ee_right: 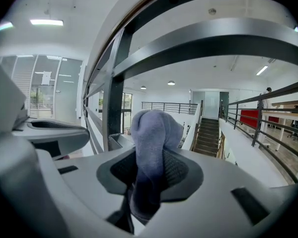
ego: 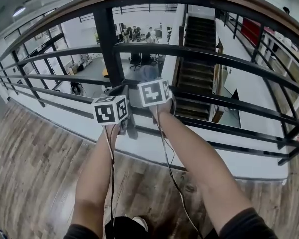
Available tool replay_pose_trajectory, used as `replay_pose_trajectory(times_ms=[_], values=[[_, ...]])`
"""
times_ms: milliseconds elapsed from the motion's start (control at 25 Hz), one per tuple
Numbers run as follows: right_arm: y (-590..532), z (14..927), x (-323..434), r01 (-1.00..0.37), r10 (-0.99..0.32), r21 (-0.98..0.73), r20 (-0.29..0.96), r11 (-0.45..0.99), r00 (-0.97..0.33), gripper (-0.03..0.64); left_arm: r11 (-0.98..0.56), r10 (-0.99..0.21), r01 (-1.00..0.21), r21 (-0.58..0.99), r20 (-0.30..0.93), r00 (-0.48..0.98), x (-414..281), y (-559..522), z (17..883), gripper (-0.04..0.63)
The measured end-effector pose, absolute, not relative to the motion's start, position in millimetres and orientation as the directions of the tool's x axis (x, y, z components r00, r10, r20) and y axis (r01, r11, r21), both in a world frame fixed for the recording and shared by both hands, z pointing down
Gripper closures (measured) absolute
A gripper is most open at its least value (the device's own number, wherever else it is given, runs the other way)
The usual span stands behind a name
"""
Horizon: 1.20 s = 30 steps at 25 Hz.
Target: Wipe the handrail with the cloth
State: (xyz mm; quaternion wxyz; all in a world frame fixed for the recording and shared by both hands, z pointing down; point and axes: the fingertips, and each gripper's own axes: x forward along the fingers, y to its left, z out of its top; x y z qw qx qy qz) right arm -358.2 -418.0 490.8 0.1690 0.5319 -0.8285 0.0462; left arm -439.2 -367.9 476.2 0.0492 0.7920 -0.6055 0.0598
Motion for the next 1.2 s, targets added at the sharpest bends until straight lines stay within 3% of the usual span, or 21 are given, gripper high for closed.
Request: replay_pose_trajectory(times_ms=[1200], values=[[-339,491,12,-0.972,-0.946,0.16,0.302,0.171,-0.116,0.502,-0.533,-0.843,-0.844,-0.061,0.118,0.524,-112,-308,459,0.597]])
